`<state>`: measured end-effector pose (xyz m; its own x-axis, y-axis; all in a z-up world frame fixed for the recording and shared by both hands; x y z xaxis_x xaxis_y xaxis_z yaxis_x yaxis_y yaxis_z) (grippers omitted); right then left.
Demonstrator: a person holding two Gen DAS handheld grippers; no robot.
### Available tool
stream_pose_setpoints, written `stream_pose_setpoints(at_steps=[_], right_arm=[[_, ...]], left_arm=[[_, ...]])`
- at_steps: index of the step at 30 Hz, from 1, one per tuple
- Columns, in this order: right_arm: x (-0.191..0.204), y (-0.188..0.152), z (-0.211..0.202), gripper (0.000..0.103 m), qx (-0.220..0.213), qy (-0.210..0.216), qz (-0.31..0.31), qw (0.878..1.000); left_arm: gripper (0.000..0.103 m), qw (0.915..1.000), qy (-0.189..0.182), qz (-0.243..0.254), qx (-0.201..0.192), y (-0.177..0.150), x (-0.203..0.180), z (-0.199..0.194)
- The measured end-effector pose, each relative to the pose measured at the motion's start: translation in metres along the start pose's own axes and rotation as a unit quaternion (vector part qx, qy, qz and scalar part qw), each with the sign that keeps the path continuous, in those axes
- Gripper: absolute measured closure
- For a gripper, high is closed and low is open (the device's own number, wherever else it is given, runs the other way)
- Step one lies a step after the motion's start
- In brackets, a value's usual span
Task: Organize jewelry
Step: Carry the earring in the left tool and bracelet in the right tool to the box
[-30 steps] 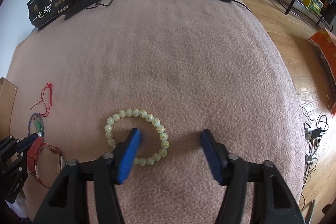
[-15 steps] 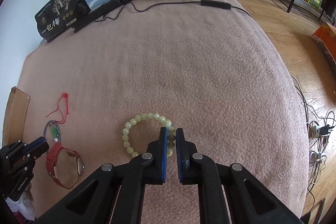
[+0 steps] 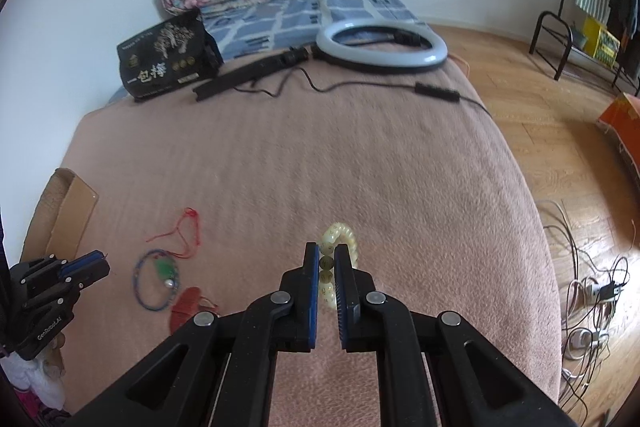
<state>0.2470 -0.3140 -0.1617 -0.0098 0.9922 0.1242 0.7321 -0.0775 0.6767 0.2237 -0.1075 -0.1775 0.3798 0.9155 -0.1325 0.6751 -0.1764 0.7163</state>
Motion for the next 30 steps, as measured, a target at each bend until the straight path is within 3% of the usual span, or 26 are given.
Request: stream_pose_setpoints(at_steps=[13, 30], right_arm=[[0.065, 0.026, -0.041, 0.098, -0.048, 0.042, -0.019, 0.998], [0.2, 0.023, -0.051, 0.098, -0.058, 0.121, -0.071, 0.988]], left_arm=[[0.097, 0.9989, 0.016, -0.014, -0.04, 0.009, 0.028, -0.049], [0.097, 0.994, 0.064, -0.046, -0.076, -0.005, 0.098, -0.115]])
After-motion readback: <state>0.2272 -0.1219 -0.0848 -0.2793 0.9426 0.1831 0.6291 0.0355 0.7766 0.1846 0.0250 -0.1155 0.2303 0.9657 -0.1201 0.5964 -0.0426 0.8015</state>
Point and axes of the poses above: each gripper's, at about its wrist camera, not at the fingertips, and z roughly the way its jaws point, x to its left, y to its top, the point moved 8 cm from there along z, roughly the way its jaws point, and after that the axes turned 9 degrees about -x, right-handed, at the moved point
